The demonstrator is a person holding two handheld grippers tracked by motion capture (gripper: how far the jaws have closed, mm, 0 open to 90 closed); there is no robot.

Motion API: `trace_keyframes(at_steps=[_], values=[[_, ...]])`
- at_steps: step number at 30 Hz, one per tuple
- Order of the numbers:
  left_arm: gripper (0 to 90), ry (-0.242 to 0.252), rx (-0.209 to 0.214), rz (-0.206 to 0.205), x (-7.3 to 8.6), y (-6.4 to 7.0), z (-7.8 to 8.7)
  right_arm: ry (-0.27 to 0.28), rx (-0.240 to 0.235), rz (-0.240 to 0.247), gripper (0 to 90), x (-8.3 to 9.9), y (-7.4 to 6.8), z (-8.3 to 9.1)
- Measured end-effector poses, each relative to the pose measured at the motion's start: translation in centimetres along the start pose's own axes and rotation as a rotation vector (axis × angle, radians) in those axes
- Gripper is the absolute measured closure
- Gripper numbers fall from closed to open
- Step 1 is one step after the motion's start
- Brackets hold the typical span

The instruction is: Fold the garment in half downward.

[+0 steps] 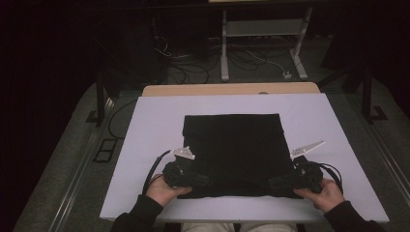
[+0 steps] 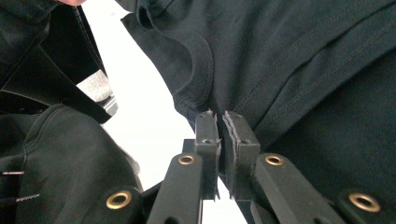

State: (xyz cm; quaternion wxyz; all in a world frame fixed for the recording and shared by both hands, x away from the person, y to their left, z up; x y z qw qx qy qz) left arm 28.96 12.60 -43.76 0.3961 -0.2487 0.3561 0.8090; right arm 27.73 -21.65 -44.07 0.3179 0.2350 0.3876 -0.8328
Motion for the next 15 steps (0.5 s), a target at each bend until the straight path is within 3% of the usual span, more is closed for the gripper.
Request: trace_keyframes(at_steps=[15], values=[[85.0,-0.104,0.002,-0.049,1.05,0.77,-0.58,-0.065,0.01,-0.003,82.6,0.98,-0.17,-0.49]])
Point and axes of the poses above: each handheld gripper's, and its own axes: z roughly backward along the jaws, x roughly out of its underside, y roughly to its right, the point moved 3 cm from there along -z, roughly forward along the jaws, and after that the axes turned 6 degrees about y, right-handed, at the moved point
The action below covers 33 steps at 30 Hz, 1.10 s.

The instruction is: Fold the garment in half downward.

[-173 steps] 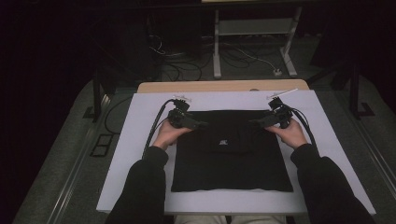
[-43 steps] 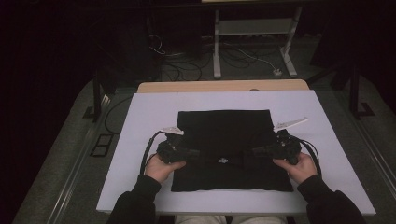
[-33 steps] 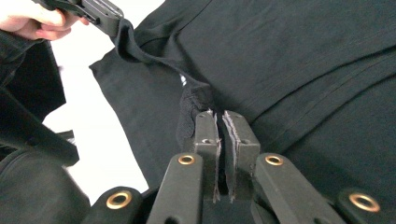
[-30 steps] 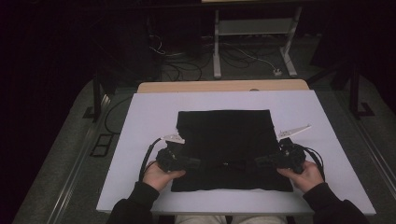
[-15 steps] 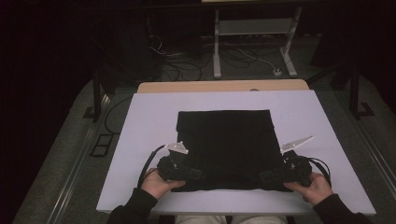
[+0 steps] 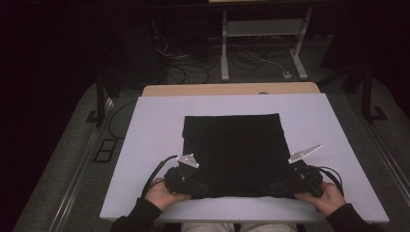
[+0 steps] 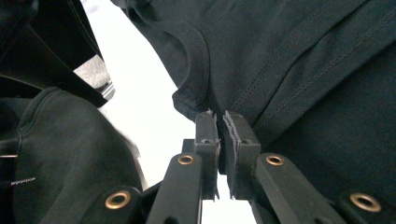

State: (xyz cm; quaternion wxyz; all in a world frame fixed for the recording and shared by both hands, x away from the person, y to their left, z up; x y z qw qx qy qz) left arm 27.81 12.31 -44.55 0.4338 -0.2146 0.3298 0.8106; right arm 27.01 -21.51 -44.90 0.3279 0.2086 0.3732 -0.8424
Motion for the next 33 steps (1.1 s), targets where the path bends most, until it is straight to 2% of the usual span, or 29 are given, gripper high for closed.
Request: trace_keyframes(at_steps=[8,10,11,14,17,20,21,23,25,30,33], values=[[82.6,-0.028,0.003,-0.004,0.2,0.0,-0.2,-0.015,-0.004,-0.002,81.4,0.2,-0.1,-0.2],[77.8,-0.047,0.004,-0.007,0.3,0.0,-0.3,-0.019,0.0,0.009,81.1,0.2,-0.1,-0.2],[75.8,-0.057,0.002,-0.022,0.3,0.1,-0.2,-0.022,0.002,0.01,80.6,0.3,-0.2,-0.2],[69.4,-0.05,-0.017,-0.045,0.3,0.3,0.0,-0.02,-0.002,0.016,76.8,0.3,-0.4,-0.1],[60.9,-0.039,-0.033,-0.048,0.3,0.5,0.2,-0.025,0.007,0.035,66.2,0.4,-0.6,-0.1],[52.0,-0.033,-0.034,-0.048,0.3,0.5,0.4,-0.023,0.045,0.045,57.2,0.4,-0.9,-0.1],[49.9,-0.027,-0.044,-0.051,0.3,0.6,0.5,-0.016,0.059,0.054,54.6,0.4,-1.0,0.0],[41.9,-0.007,-0.095,-0.087,0.3,0.9,0.7,-0.006,0.084,0.07,46.5,0.3,-1.3,0.0],[32.8,0.001,-0.118,-0.083,0.2,0.9,0.9,0.005,0.1,0.085,38.6,0.2,-1.7,0.1],[18.1,0.042,-0.102,-0.047,0.1,0.6,1.6,0.045,0.115,0.105,18.3,-0.3,-2.3,0.2],[12.0,0.077,-0.084,-0.037,0.1,0.4,2.2,0.081,0.135,0.111,11.6,-0.9,-2.4,0.6]])
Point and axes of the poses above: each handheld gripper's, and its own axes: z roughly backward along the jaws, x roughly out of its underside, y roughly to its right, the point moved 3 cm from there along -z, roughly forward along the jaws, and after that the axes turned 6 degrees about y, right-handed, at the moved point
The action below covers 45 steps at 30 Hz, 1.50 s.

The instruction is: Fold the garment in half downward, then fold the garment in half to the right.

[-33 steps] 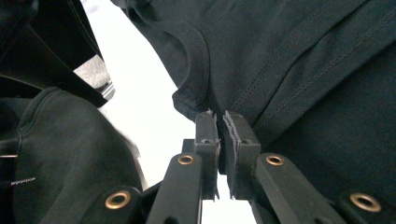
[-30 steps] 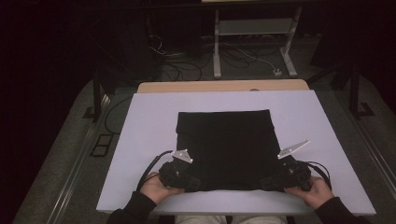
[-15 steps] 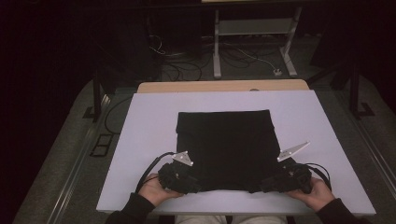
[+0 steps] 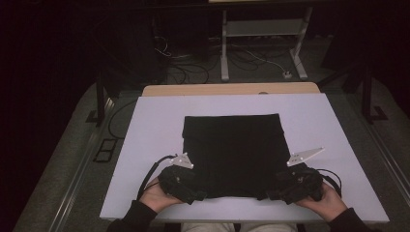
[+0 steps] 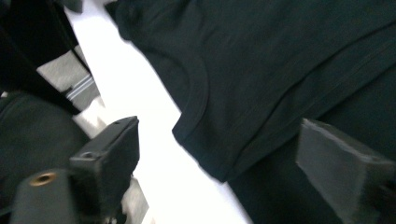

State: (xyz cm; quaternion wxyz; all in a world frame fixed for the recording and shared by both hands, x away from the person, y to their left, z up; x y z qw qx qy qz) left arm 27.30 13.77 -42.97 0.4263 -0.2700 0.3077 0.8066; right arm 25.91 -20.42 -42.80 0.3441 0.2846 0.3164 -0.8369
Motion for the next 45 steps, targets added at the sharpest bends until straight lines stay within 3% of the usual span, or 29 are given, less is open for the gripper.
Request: trace_keyframes(at_steps=[2,4,8,16,34,41,45], values=[[7.3,0.019,0.0,0.012,0.0,-0.1,0.3,0.024,0.004,0.0,2.9,-0.4,0.1,0.3],[2.0,0.035,-0.005,0.02,0.0,-0.4,0.7,0.041,0.012,0.0,0.0,-0.8,0.2,0.4],[0.0,0.07,-0.035,0.039,0.3,-0.9,1.4,0.075,0.029,0.007,0.0,-1.7,0.4,0.6],[0.0,0.153,-0.101,0.066,0.9,-1.7,2.6,0.075,0.056,0.029,0.0,-3.6,0.6,-0.2],[0.0,0.227,-0.184,0.094,2.0,-2.9,4.2,0.115,0.072,0.059,0.0,-7.5,1.7,-2.1],[0.0,0.239,-0.209,0.105,2.7,-3.3,4.5,0.104,0.081,0.078,0.0,-9.2,2.2,-3.1],[0.0,0.246,-0.22,0.089,2.8,-3.4,4.6,0.107,0.092,0.097,0.0,-10.3,2.3,-3.7]])
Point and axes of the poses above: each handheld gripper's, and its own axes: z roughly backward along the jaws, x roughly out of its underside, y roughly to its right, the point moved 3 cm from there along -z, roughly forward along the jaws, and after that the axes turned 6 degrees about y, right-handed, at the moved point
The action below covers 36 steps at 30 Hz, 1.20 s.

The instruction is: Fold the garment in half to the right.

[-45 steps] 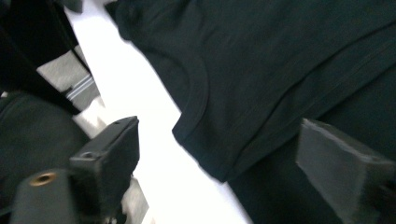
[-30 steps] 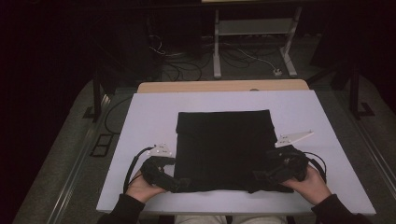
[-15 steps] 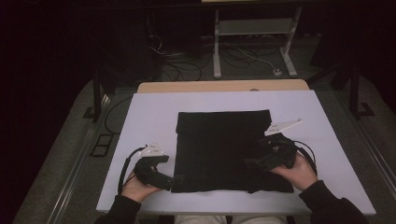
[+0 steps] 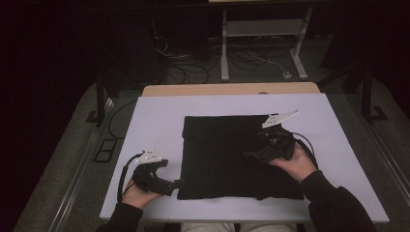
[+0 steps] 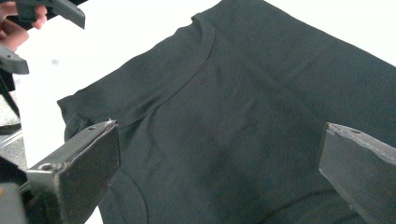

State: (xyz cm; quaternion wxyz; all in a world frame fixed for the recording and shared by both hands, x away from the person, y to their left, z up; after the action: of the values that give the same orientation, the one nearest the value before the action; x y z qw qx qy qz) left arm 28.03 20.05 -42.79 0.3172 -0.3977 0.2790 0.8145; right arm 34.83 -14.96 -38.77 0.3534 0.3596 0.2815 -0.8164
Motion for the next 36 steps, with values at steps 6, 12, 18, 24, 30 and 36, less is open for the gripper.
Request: trace_keyframes(at_steps=[6,12,18,24,30,36], values=[[0.0,-0.011,-0.001,0.002,0.5,-0.2,0.1,-0.003,-0.006,0.02,0.0,-1.5,0.2,-1.2],[0.0,-0.016,0.0,-0.016,1.0,-0.2,0.2,-0.005,-0.003,0.037,0.0,-3.0,0.6,-2.4],[0.0,-0.025,0.006,-0.023,1.6,0.1,0.1,0.001,-0.002,0.043,0.0,-4.6,1.1,-3.5],[0.0,-0.052,0.02,-0.037,2.2,0.4,-0.2,0.007,-0.001,0.044,0.0,-6.1,1.7,-4.8],[0.0,-0.074,0.032,-0.042,2.7,0.8,-0.5,0.008,0.003,0.045,0.0,-7.1,2.1,-6.2],[0.0,-0.091,0.049,-0.05,3.0,1.2,-0.6,-0.001,0.0,0.049,0.0,-7.7,2.4,-7.7]])
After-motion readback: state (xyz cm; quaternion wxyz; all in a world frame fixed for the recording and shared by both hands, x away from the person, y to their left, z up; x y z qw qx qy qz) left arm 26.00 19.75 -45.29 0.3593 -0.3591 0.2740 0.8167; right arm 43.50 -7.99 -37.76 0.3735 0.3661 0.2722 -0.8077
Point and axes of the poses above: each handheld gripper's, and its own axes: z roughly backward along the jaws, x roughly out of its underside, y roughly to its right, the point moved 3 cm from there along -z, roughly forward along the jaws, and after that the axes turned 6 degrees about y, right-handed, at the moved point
